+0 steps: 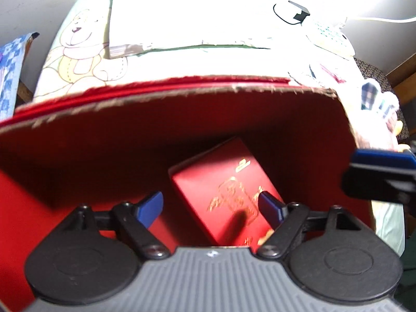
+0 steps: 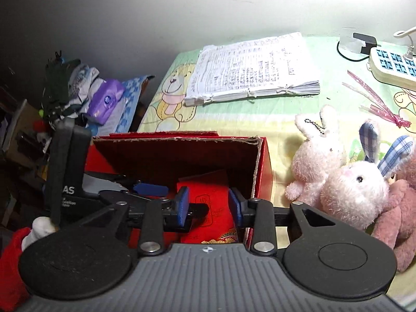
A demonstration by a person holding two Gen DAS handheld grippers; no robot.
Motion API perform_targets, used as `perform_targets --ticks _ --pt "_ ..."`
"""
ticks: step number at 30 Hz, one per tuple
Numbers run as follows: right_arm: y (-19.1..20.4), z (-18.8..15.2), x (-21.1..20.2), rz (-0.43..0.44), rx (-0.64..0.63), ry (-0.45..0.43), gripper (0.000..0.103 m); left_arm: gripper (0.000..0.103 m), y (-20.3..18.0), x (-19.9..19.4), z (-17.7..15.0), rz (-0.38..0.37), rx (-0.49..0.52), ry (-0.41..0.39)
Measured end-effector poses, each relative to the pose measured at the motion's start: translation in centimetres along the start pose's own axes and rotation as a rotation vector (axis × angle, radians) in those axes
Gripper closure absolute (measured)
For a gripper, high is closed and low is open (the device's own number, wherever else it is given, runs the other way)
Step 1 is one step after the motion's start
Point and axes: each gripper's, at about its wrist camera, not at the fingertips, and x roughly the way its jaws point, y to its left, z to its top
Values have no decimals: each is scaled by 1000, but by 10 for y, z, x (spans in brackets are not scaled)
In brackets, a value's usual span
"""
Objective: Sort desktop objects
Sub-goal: 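Lower both held items into the red cardboard box and open both tools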
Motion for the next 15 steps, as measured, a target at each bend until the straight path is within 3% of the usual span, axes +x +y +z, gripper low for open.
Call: perform_targets --ticks 5,9,11,15 --pt "-8 -7 -8 43 64 -66 75 29 -18 17 14 7 56 46" --pt "-18 -16 -15 69 117 -104 75 29 -39 23 18 -48 116 31" --pt "-20 -19 -17 67 129 -119 75 31 -46 25 20 -36 142 18" --pt "-22 -23 -13 63 136 -119 75 31 -38 31 19 -38 126 52"
